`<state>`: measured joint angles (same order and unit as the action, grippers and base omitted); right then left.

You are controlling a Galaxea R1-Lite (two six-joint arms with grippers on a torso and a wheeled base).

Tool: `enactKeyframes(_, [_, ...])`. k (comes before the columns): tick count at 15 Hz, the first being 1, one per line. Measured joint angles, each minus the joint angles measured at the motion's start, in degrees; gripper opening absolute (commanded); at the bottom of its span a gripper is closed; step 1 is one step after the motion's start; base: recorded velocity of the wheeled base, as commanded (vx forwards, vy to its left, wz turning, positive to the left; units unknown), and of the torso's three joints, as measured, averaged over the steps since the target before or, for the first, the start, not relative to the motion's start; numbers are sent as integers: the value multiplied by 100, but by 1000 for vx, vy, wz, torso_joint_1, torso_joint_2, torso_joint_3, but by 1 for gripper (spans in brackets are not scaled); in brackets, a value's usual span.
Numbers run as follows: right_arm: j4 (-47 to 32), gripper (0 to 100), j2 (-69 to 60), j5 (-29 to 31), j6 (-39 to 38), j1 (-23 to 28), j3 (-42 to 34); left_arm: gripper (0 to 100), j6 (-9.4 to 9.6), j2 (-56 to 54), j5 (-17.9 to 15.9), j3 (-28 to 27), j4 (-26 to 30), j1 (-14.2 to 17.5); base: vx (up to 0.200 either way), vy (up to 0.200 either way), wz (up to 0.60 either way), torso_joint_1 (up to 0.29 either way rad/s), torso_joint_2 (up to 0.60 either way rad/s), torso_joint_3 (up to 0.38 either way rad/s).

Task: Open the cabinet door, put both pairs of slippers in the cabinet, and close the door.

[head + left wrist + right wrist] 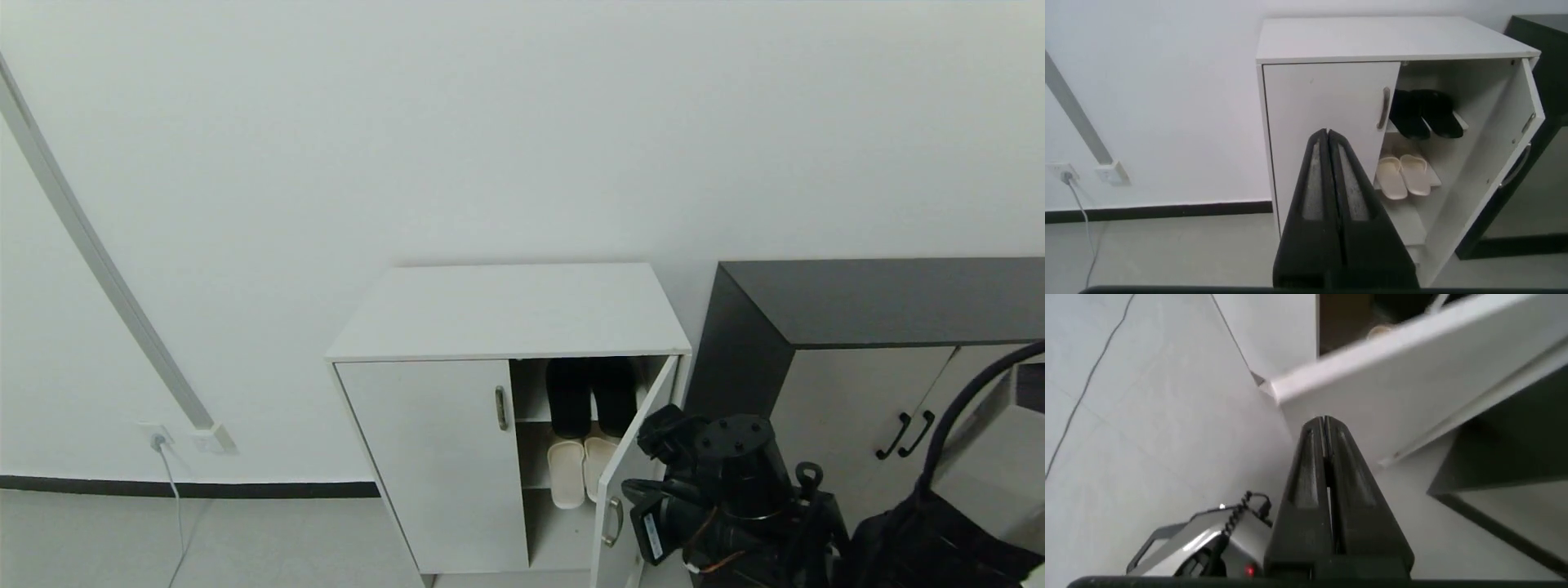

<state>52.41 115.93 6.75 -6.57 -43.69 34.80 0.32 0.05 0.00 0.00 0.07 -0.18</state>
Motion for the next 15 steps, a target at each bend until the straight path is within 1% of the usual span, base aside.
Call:
enactKeyframes(7, [-7, 0, 1084, 6, -10, 317, 1321, 0, -13, 0, 0, 0, -2, 2, 0, 0, 0, 0, 0, 0])
enactKeyframes(15, [-16, 0, 2092, 27, -12, 414, 2894, 0, -13, 0, 0, 0, -5, 0, 0, 0, 0, 0, 0, 0])
